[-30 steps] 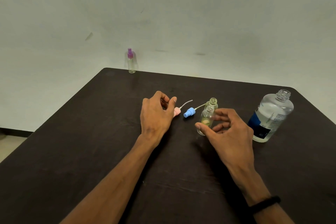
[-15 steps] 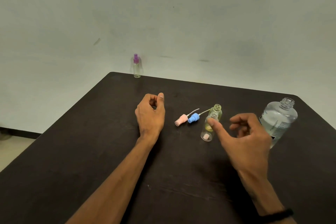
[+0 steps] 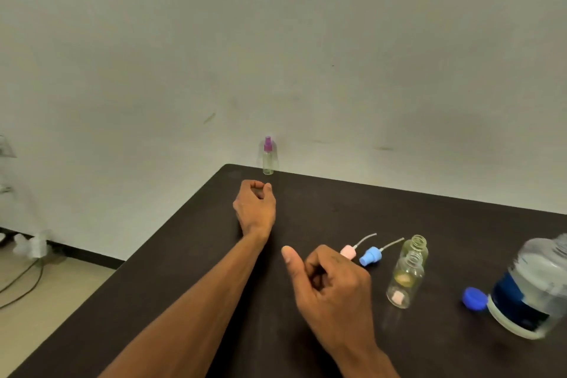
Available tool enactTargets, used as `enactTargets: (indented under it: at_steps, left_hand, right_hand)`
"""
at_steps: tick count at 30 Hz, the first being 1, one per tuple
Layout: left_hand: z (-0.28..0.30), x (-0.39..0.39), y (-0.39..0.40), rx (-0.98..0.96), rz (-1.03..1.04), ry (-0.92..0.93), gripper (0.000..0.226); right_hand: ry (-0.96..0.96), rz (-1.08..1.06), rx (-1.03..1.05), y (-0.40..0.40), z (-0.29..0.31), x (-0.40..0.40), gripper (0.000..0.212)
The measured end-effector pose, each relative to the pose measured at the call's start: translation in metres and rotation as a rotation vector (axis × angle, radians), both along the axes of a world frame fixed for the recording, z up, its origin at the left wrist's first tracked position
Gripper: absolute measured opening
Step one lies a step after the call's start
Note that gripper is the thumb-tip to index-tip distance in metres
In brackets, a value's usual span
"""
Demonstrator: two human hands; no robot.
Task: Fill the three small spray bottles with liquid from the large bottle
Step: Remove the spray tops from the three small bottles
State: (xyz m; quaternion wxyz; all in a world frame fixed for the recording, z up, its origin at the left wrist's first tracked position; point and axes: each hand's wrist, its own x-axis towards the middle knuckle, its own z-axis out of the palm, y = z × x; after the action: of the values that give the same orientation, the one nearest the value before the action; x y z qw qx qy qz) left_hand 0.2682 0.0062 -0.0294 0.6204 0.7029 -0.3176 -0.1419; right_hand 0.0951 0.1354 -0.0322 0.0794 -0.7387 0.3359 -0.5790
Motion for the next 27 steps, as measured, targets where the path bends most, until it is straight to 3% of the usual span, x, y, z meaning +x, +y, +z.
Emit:
enactTargets:
  at_steps: [9,20,27]
  left_hand:
    - [0.003,0.040,-0.090,0.299,0.019,-0.224,0.062]
    - [-0.001,0.054,-0.130,0.304,-0.001,-0.259,0.051]
    - [-0.004,0.052,-0.093,0.091,-0.132,-0.153,0.054]
  right_hand:
    - [-0.161,-0.016,0.009,-0.014,-0.014,0.003,0.054]
    - [-0.180,-0.029,0.000,-0.021,-0.024,0.008,0.055]
    - [-0.194,-0.084,0.019,-0.020,-0.018,0.014,0.055]
